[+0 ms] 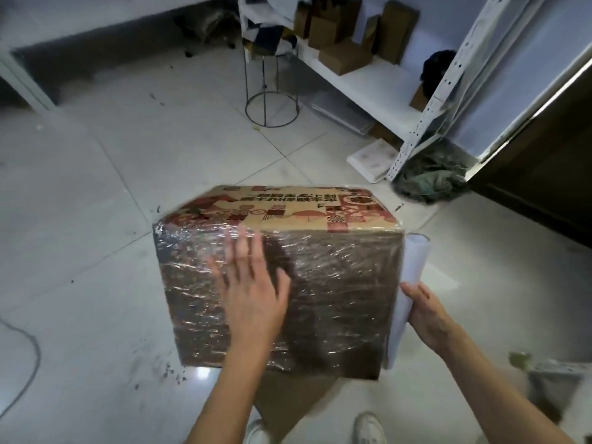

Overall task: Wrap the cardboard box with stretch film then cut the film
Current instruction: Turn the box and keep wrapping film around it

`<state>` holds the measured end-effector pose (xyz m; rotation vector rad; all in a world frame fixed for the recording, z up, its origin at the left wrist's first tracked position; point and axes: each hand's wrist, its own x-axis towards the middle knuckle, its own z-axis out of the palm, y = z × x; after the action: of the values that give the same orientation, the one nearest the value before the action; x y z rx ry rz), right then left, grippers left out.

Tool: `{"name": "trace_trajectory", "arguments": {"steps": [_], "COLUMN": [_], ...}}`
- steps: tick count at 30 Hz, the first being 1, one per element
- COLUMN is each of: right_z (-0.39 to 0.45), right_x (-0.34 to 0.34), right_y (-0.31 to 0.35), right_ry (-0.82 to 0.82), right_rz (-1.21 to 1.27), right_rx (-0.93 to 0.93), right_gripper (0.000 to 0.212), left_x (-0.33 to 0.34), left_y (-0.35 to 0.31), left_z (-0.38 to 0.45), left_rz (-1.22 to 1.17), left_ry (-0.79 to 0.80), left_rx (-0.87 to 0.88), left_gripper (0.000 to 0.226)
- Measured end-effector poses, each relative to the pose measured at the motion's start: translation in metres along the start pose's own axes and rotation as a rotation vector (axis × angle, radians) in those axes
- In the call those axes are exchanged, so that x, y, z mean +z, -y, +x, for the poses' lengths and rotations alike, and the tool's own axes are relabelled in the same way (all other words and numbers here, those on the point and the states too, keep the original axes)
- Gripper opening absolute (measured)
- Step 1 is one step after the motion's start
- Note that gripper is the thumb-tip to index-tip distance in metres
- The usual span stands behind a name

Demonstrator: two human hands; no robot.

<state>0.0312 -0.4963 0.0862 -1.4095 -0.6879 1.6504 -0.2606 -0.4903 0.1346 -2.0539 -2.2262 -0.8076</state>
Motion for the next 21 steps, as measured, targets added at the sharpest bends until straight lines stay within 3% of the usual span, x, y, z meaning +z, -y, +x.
{"name": "trace_trajectory", "arguments": {"steps": [2, 3, 8, 12, 15, 18, 21], "right_z": [-0.004, -0.005, -0.007, -0.008, -0.009, -0.007, -0.003], "right_x": [0.0, 0.0, -0.003, -0.007, -0.01, -0.008, -0.004], "right_y": [0.0, 0.001, 0.014, 0.018, 0.021, 0.026, 0.034], "right_ry": [0.001, -0.008, -0.006, -0.03, -0.062, -0.068, -0.061], "right_rz": [0.051, 0.068, 0.065, 0.069, 0.085, 0.064, 0.02], "right_rx": [0.024, 0.038, 0.094, 0.134, 0.113, 0.097, 0.068], "right_gripper": [0.096, 0.094, 0.096, 0.062, 0.056, 0.067, 0.051], "left_x": [0.009, 0.017, 0.045, 0.038, 0.034, 0.033, 0.029], "left_y": [-0.066, -0.094, -0.152, -0.169, -0.183, -0.184, -0.184], "left_z": [-0.001, 0.0, 0.021, 0.032, 0.034, 0.034, 0.04], "left_rz": [0.01, 0.034, 0.176, 0.184, 0.164, 0.163, 0.175], "left_ry": [0.116, 0.19, 0.435, 0.552, 0.567, 0.549, 0.533], "left_rx": [0.303, 0.326, 0.088, 0.025, -0.041, -0.079, -0.092], "left_gripper": [0.079, 0.081, 0.089, 0.081, 0.08, 0.081, 0.082]}}
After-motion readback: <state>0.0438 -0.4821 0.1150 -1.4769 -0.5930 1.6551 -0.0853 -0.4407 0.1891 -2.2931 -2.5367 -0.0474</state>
